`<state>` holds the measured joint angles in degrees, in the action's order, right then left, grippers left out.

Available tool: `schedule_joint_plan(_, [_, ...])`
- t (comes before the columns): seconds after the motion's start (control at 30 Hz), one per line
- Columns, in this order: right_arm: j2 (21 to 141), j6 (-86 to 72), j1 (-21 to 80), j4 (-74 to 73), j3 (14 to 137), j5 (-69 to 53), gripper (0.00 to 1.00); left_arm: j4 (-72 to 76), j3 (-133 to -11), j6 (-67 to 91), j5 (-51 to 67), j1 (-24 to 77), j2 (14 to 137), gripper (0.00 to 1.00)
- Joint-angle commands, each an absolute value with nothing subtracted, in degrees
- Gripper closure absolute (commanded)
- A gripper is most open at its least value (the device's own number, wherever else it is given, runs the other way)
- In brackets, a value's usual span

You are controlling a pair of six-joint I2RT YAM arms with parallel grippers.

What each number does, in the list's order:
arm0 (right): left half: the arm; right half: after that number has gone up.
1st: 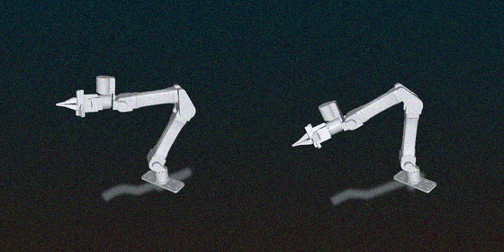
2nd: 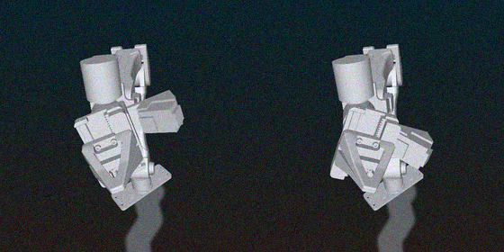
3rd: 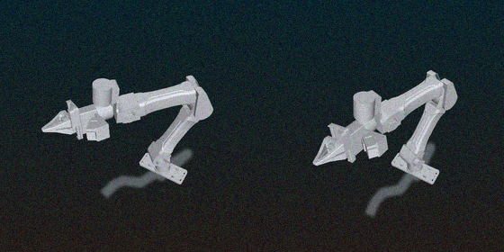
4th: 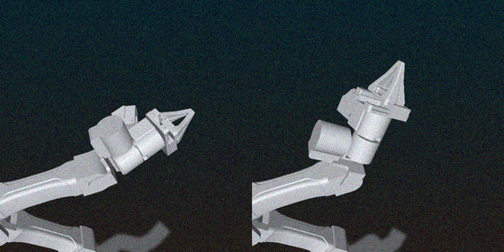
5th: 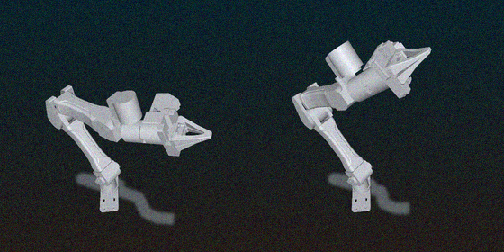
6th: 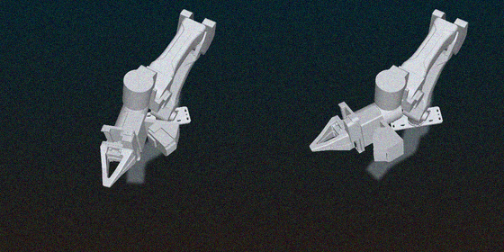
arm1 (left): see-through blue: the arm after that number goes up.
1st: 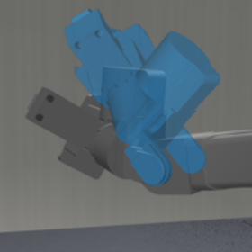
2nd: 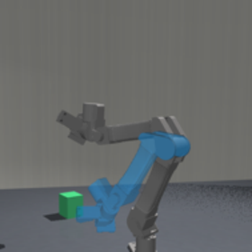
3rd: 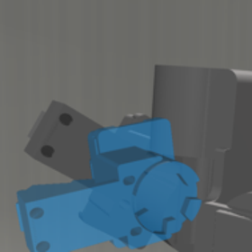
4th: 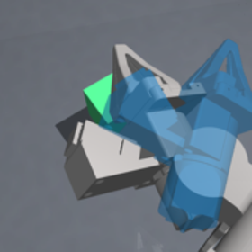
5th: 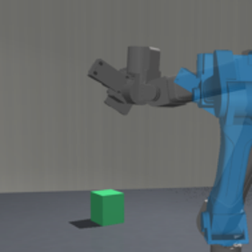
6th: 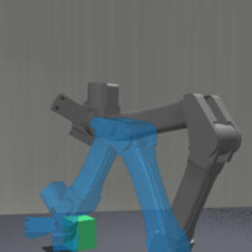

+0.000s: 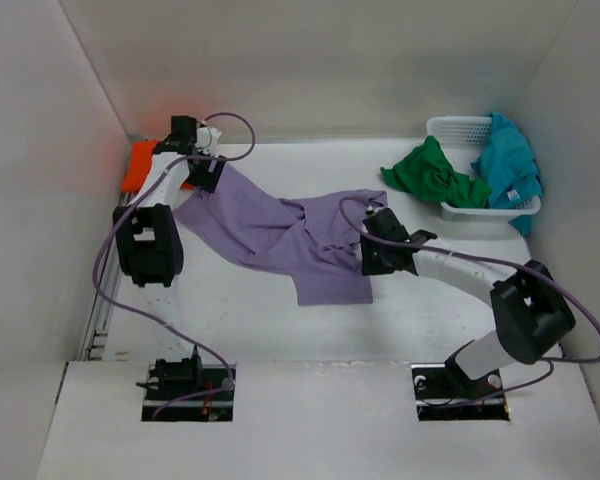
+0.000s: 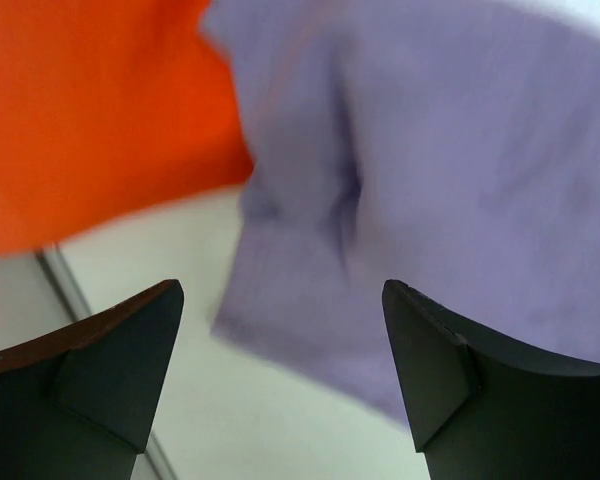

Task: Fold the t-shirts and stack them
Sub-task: Flatten out the tshirt

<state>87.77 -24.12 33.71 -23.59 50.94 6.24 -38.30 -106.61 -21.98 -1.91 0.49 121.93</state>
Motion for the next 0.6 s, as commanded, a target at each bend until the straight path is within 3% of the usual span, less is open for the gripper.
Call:
schedule_joint_plan(0.0, [80.52,-31.26,32.83,-25.49,51.51,9.75,0.63,-34.55,-97.86,-20.83,-1.94,-4.43,106.11,0.19])
schedule_joint_plan(0.2, [77.6,-41.3,32.12,-24.96,46.85,9.14,0.5,-32.17,-87.46,-18.38,0.52,-9.44,103.96,0.2])
schedule_joint_plan(0.37, [81.3,-43.5,35.81,-24.87,45.88,9.67,0.4,-30.5,-90.17,-14.6,2.11,-11.82,111.52,0.22])
schedule_joint_plan(0.57, [82.96,-48.33,39.32,-21.89,42.81,9.32,0.39,-29.79,-93.69,-11.25,6.85,-13.58,117.24,0.22])
